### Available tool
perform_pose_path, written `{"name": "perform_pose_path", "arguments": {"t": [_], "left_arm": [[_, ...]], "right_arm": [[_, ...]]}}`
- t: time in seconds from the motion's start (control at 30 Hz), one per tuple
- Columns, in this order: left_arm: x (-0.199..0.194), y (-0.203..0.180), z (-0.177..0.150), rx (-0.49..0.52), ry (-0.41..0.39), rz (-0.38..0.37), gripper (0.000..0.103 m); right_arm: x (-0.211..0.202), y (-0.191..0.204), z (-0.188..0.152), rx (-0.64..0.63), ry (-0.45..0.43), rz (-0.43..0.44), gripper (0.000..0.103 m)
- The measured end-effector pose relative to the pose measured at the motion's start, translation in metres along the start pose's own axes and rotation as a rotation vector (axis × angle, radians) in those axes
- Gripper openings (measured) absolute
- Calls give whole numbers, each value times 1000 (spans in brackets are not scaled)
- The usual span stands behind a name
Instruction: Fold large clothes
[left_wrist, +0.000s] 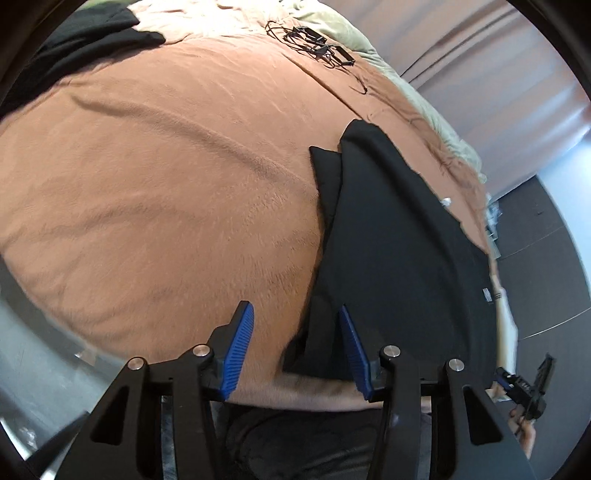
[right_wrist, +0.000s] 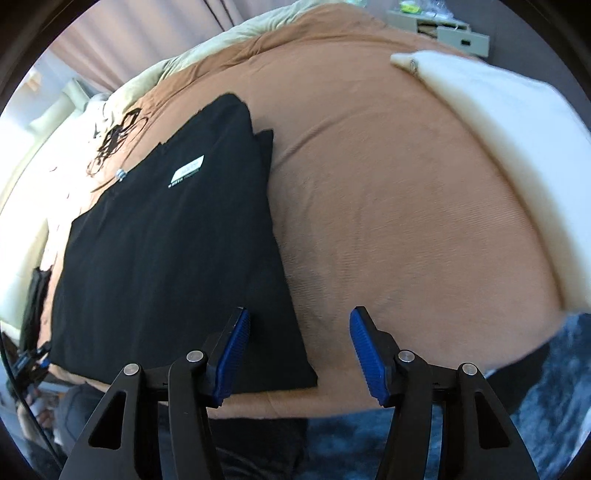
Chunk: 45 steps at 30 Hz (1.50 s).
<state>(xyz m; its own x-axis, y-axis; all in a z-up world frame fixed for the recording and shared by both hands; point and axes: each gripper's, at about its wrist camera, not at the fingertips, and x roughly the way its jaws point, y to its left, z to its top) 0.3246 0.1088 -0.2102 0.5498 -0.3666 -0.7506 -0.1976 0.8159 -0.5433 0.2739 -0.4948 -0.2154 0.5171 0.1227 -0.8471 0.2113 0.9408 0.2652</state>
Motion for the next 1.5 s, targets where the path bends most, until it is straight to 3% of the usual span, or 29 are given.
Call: {"name": "perform_pose_path", "arguments": {"t": [0.13, 0.2, 0.37, 0.7, 0.87, 0.97, 1.23, 1.37, 1.5], "left_arm": [[-5, 13, -5, -107, 19, -96, 50], [-5, 16, -9, -138, 23, -134, 63], [-3, 15, -15, -164, 11, -201, 64], [10, 2, -22, -130, 24, -167, 64], [22, 1, -19, -146, 20, -193, 64], [26, -2, -10, -149, 9, -173, 55], [31, -2, -8, -134, -13, -158, 48], [27, -4, -11, -147, -27, -140, 46], [24, -6, -13, -151, -42, -132, 46]], "right_arm": [[-30, 6, -1, 17, -74, 34, 58], [-40, 17, 0, 2, -91, 49, 63], [-56, 66, -6, -112, -111, 81, 66], [-52, 153, -33, -280, -87, 114, 66], [-38, 187, -45, -340, -52, 128, 66], [-27, 203, -52, -366, -30, 129, 66], [3, 231, -52, -399, -6, 120, 65], [35, 243, -47, -417, 47, 96, 53], [60, 251, -39, -416, 75, 80, 52]]}}
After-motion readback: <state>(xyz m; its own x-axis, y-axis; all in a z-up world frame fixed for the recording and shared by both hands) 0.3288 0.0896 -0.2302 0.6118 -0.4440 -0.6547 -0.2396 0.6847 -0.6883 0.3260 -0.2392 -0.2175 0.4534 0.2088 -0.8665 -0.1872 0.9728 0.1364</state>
